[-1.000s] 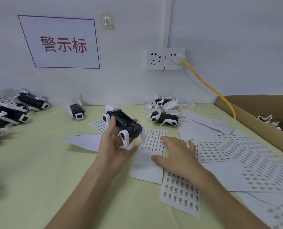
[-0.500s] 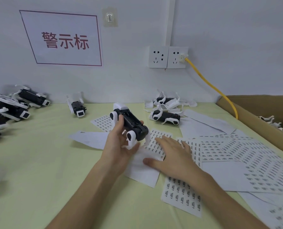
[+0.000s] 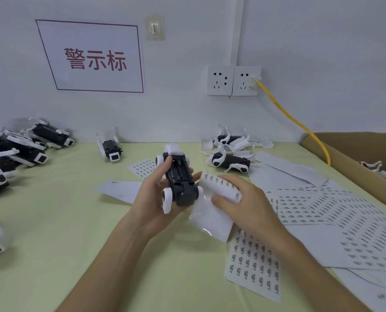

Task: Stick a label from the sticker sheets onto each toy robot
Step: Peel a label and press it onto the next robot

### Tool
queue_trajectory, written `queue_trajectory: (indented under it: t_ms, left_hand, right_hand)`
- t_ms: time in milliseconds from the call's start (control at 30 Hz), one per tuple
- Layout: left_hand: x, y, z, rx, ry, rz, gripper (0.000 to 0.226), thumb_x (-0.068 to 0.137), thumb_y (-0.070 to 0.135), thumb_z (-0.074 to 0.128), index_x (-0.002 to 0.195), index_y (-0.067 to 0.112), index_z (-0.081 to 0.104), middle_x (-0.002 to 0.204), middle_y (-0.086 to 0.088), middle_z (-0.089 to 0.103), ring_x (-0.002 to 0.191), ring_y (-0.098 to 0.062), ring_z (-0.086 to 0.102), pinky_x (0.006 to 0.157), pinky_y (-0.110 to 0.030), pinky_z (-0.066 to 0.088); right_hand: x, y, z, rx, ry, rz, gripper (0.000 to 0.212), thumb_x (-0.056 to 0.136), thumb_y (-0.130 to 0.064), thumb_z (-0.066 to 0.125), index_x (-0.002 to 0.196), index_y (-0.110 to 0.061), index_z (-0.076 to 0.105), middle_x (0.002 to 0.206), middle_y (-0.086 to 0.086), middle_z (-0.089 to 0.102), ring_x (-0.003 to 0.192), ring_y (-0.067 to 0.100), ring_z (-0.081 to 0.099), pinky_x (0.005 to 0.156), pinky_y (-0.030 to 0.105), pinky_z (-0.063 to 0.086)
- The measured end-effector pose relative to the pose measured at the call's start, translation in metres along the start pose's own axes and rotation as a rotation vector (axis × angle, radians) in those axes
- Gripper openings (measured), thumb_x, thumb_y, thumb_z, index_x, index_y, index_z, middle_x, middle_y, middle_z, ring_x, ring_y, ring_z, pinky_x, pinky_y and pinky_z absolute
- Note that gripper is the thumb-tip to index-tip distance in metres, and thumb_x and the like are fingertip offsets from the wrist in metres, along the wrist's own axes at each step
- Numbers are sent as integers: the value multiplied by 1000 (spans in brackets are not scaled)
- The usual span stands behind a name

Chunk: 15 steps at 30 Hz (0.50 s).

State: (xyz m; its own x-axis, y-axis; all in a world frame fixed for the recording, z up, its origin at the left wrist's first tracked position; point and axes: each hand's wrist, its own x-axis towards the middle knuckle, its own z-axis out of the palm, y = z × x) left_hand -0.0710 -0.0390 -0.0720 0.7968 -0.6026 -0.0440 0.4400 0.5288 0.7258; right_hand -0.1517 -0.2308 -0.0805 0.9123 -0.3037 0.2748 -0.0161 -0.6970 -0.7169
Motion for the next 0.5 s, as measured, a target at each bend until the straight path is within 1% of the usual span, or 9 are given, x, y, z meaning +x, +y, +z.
queue_trajectory:
  t_ms: [67, 133, 200, 233, 267, 300, 333, 433, 500]
  left_hand:
    - [-1, -2, 1, -27, -58, -28, 42, 96, 41, 67, 128, 14, 67, 118, 1, 70, 120, -25, 62, 81, -40, 58]
    - [-1, -4, 1, -37, -91, -40, 44, 94, 39, 68, 130, 13, 66, 118, -1, 71, 118, -28, 67, 75, -39, 59]
    - [0, -4, 0, -17, -101, -37, 48, 93, 39, 69, 133, 12, 65, 118, -3, 71, 122, -29, 67, 76, -40, 60]
    - [0, -5, 0, -4, -101, -38, 50, 93, 39, 69, 134, 11, 64, 119, -3, 70, 126, -29, 66, 78, -40, 60]
    - [0, -5, 1, 5, -98, -42, 51, 93, 40, 69, 135, 11, 65, 118, -4, 70, 127, -28, 65, 79, -40, 60]
    - [0, -6, 1, 9, -92, -47, 51, 93, 40, 70, 135, 11, 65, 117, -4, 70, 126, -27, 65, 80, -40, 61]
    - [0, -6, 2, 15, -85, -50, 50, 94, 41, 69, 134, 11, 66, 115, -4, 71, 121, -26, 67, 79, -40, 61]
    - [-1, -7, 2, 54, -72, -53, 46, 98, 42, 62, 133, 13, 67, 108, -4, 73, 103, -22, 71, 77, -37, 61]
    - [-2, -7, 3, 100, -79, -61, 43, 98, 45, 63, 130, 17, 69, 106, -2, 72, 101, -19, 72, 77, -32, 60]
  right_hand:
    - [0, -1, -1, 14, -13, 14, 58, 84, -44, 73, 138, -40, 55, 132, -25, 56, 127, 9, 53, 111, 38, 41]
    - [-1, -1, -2, 37, -19, 8, 68, 84, -41, 74, 145, -39, 47, 144, -21, 51, 134, 8, 46, 115, 39, 37]
    - [-2, -2, -2, 65, 39, -55, 73, 81, -32, 78, 146, -38, 44, 144, -20, 50, 132, 2, 44, 112, 29, 36]
    - [-2, -3, -3, 91, 81, -104, 71, 80, -26, 79, 143, -37, 47, 140, -19, 52, 128, -2, 46, 107, 19, 37]
    - [-3, -4, -3, 118, 121, -159, 67, 80, -20, 80, 139, -34, 51, 135, -19, 55, 124, -7, 48, 100, 8, 36]
    - [-3, -4, -4, 136, 149, -211, 61, 81, -15, 80, 135, -31, 56, 131, -18, 59, 120, -10, 50, 95, 2, 34]
    - [-3, -4, -4, 140, 167, -255, 54, 81, -11, 80, 129, -28, 61, 126, -18, 62, 119, -9, 53, 93, 0, 34]
    - [-3, -5, -3, 154, 199, -326, 31, 83, -9, 80, 109, -22, 72, 109, -16, 70, 106, -2, 63, 88, 4, 39]
    - [-4, -5, -2, 182, 207, -323, 21, 84, -13, 80, 103, -21, 74, 102, -17, 72, 100, -1, 65, 85, 5, 41]
